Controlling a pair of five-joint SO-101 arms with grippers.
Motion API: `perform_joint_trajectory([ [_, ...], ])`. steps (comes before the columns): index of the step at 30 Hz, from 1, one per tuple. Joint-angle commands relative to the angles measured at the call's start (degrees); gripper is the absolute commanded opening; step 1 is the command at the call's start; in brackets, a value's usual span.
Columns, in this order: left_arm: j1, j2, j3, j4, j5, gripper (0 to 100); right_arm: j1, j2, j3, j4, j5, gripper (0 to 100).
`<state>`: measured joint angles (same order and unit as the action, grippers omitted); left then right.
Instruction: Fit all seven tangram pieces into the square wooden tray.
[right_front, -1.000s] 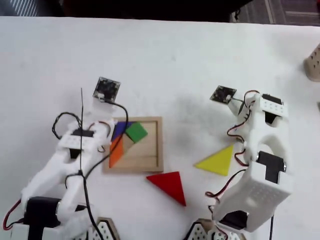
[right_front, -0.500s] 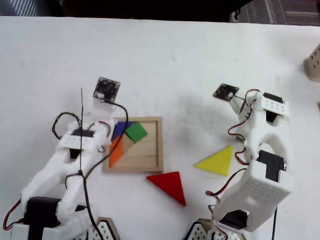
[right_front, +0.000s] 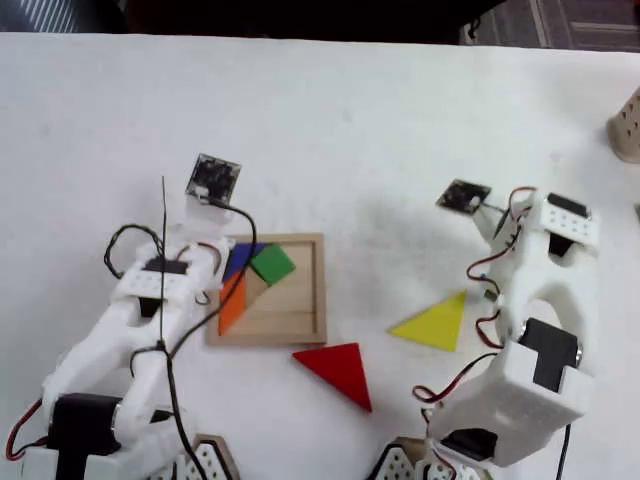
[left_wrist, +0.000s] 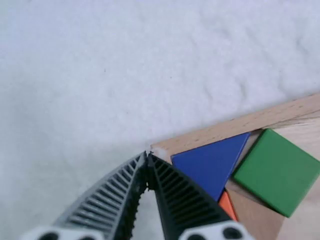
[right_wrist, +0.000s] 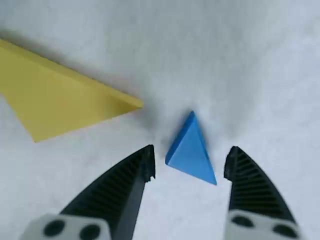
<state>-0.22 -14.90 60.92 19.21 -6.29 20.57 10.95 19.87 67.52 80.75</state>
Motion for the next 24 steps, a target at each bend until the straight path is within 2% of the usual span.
perform_joint_trajectory([
  [1, -0.48, -0.13, -2.55, -1.58, -0.35, 2, 0.84, -2.77, 2.9, -7.25, 1.32, 21.9],
  [20, -0.48, -0.13, -2.73, -1.49, -0.35, 2, 2.51, 3.21, 4.57, -15.34, 1.58, 21.5],
  [24, -0.48, -0.13, -2.73, -1.49, -0.35, 2, 3.21, 0.84, 4.57, -13.32, 1.58, 21.9],
])
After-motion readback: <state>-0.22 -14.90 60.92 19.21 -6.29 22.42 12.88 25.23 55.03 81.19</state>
